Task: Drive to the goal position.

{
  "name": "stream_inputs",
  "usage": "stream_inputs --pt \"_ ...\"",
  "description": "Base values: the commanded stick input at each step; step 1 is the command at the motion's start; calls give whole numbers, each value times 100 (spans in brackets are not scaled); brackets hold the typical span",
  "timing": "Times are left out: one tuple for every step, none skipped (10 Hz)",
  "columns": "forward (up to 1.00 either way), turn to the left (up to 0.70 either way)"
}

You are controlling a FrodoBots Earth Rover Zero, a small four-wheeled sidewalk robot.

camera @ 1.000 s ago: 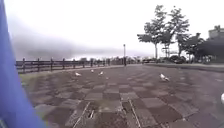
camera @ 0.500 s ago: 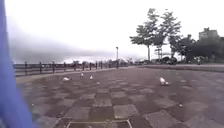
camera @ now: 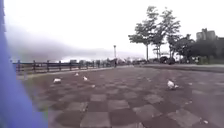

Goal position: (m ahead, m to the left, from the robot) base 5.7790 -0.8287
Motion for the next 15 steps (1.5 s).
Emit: stream_inputs --pt "100 0" --pt "100 0" --pt "100 0" --pt "100 0" --pt "100 0" --pt "100 -9" --pt "100 -24" --pt "100 -19" --pt "100 -9" --pt "100 0" --pt "100 0" --pt "100 0" --pt "100 0" --pt "100 0" --pt "100 0"
